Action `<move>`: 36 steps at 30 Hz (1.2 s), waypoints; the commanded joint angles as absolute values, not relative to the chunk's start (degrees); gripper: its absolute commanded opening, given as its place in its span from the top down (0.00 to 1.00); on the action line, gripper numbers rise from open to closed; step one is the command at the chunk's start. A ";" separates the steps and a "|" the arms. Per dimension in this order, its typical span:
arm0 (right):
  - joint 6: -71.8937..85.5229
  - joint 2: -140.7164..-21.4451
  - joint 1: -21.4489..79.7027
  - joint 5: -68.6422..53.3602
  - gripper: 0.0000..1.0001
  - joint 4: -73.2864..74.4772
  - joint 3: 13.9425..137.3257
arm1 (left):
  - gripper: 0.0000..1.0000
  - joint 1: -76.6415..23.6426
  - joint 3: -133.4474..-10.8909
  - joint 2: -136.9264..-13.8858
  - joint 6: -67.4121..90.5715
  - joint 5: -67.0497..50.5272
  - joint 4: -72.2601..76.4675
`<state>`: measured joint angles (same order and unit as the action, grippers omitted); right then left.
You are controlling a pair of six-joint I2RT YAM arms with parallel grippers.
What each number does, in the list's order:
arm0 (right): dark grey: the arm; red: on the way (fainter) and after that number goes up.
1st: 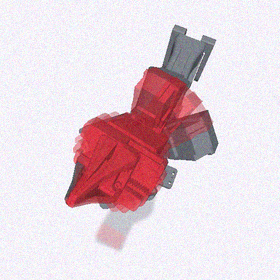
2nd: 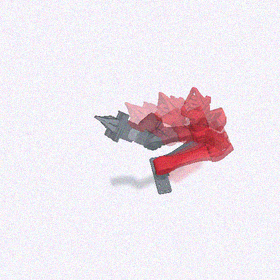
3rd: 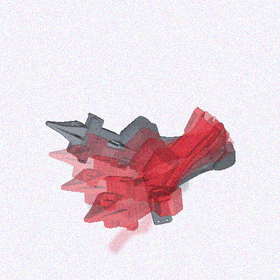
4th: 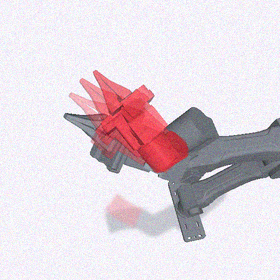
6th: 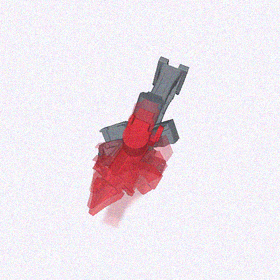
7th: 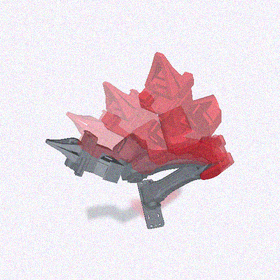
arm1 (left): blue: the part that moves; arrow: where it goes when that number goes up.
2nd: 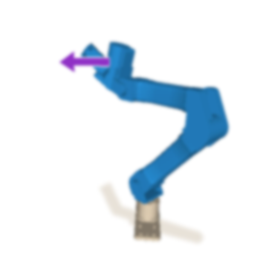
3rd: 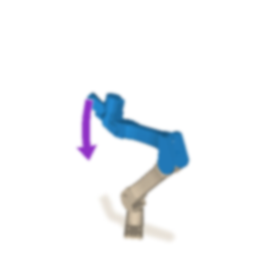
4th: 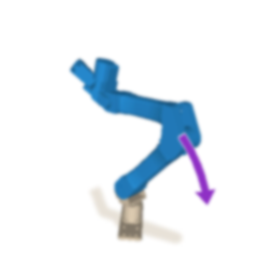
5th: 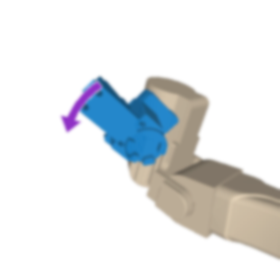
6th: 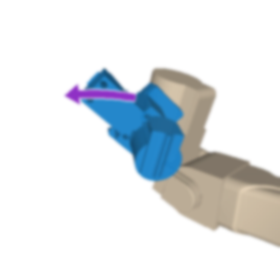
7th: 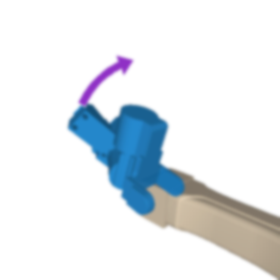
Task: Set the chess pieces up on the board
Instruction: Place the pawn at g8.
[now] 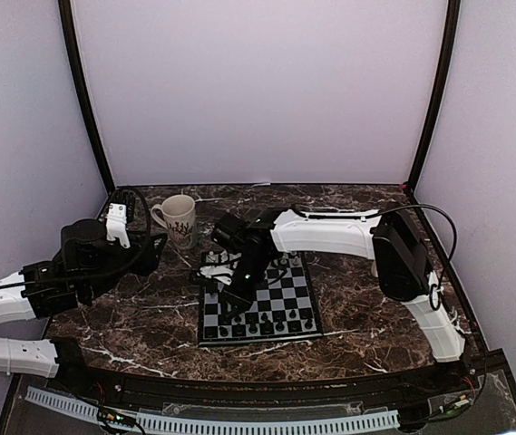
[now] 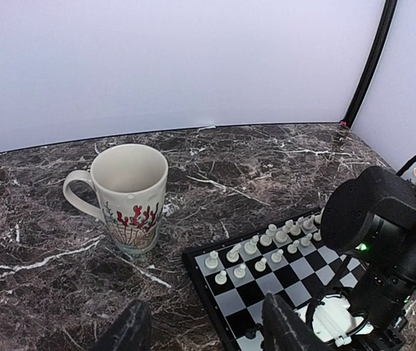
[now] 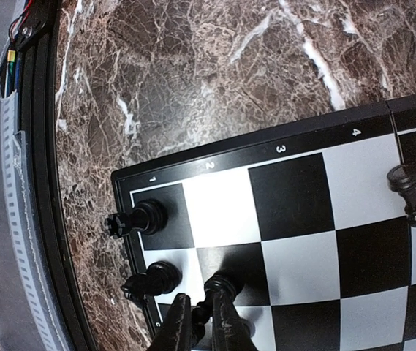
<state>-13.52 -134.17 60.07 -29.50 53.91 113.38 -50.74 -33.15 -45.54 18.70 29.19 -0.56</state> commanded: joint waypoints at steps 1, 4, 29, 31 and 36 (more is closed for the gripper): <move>-14.23 -135.50 60.64 -28.39 0.89 54.71 115.15 | 0.46 -50.45 -32.02 -45.51 19.26 29.53 -0.57; -14.13 -136.07 60.64 -28.21 0.89 54.84 115.71 | 0.46 -50.45 -31.92 -45.85 19.25 29.17 -0.36; -14.45 -135.54 60.60 -30.21 0.72 57.10 120.44 | 0.43 -50.45 -31.91 -47.24 19.62 26.79 -1.34; -15.01 -134.18 60.36 -30.49 0.71 57.53 120.43 | 0.40 -50.45 -33.31 -48.04 20.64 26.46 -4.04; -16.50 -128.31 57.60 -31.40 0.72 57.26 116.43 | 0.37 -48.84 -38.37 -51.55 21.00 23.17 -14.17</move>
<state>-14.72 -135.55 59.77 -29.63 56.60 118.63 -50.19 -33.67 -49.50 20.62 26.26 -5.52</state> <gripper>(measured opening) 0.284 0.625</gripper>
